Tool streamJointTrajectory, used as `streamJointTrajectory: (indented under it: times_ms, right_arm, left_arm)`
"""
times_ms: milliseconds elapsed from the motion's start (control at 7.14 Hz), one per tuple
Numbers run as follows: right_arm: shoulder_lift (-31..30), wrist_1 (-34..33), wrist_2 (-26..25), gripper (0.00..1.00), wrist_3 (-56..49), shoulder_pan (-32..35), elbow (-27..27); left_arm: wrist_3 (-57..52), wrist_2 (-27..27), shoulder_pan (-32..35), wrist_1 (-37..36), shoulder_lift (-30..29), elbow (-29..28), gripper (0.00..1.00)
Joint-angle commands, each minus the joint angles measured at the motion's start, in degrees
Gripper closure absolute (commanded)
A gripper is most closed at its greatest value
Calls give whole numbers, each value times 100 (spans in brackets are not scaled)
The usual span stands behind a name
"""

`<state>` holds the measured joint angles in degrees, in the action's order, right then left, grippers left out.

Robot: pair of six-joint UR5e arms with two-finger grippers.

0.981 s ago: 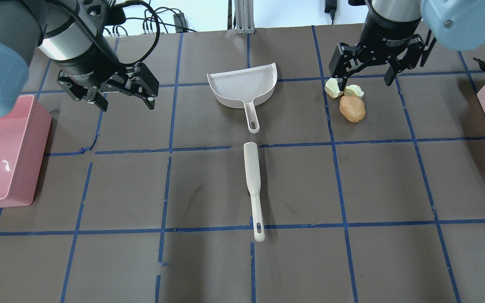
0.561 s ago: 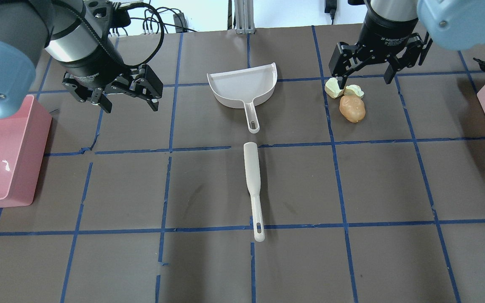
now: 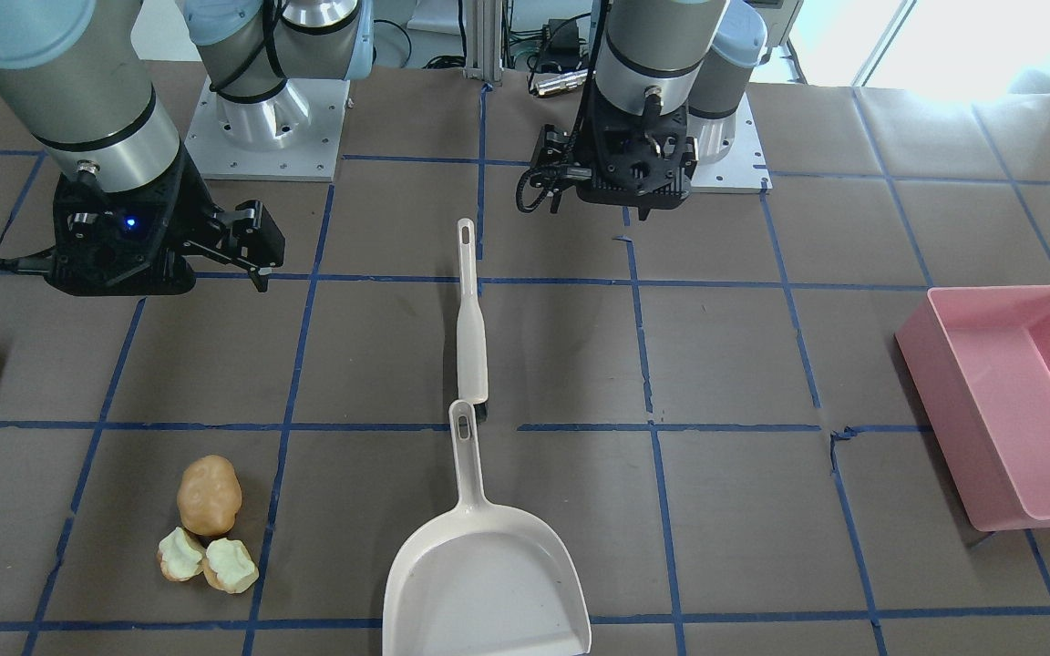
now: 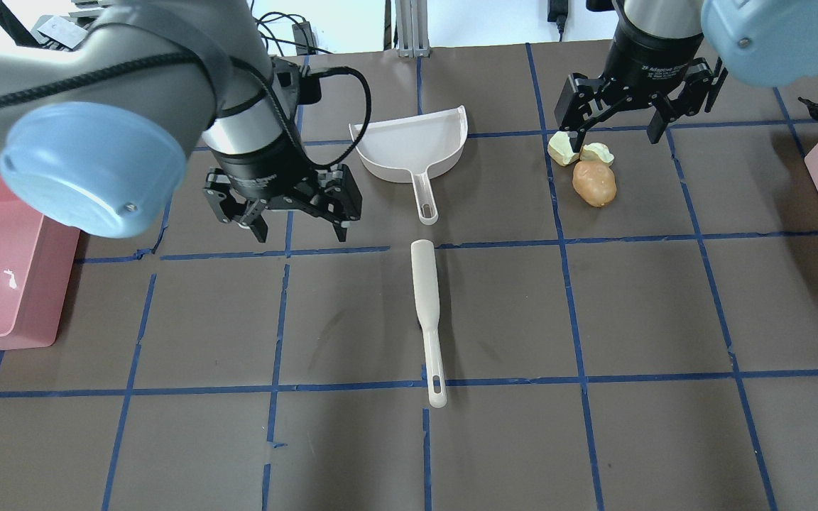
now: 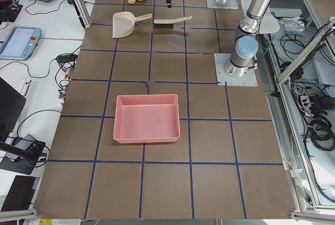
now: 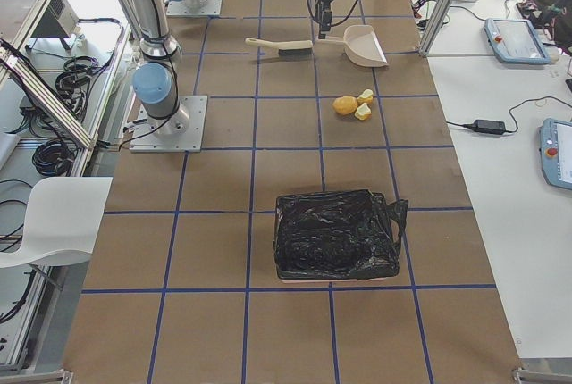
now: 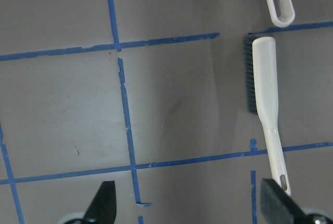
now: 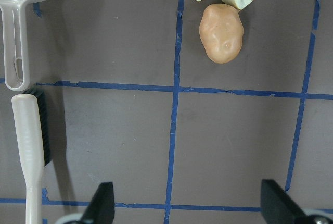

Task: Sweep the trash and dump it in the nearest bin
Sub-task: 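Move the left gripper toward the white brush handle, then lower the left gripper and close it on the white brush handle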

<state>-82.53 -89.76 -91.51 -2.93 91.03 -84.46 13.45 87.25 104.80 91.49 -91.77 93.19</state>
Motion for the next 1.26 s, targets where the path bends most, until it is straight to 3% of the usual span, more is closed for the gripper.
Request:
streamJointTrajectory:
  times_ms: [0, 280, 701, 1121]
  right_arm:
    - [0, -76, 10, 0, 20, -7, -26]
    - [0, -60, 19, 0, 21, 2, -26]
    - [-43, -60, 71, 0, -49, 20, 35]
    - [0, -42, -25, 0, -23, 11, -26]
  left_arm:
    - [1321, -15, 714, -549, -104, 557, 1]
    - [1310, -32, 1146, -1385, -410, 1207, 1]
    - [1327, -41, 1700, -2543, -1129, 1605, 1]
    - [1239, -6, 1886, -2698, -1343, 1711, 7]
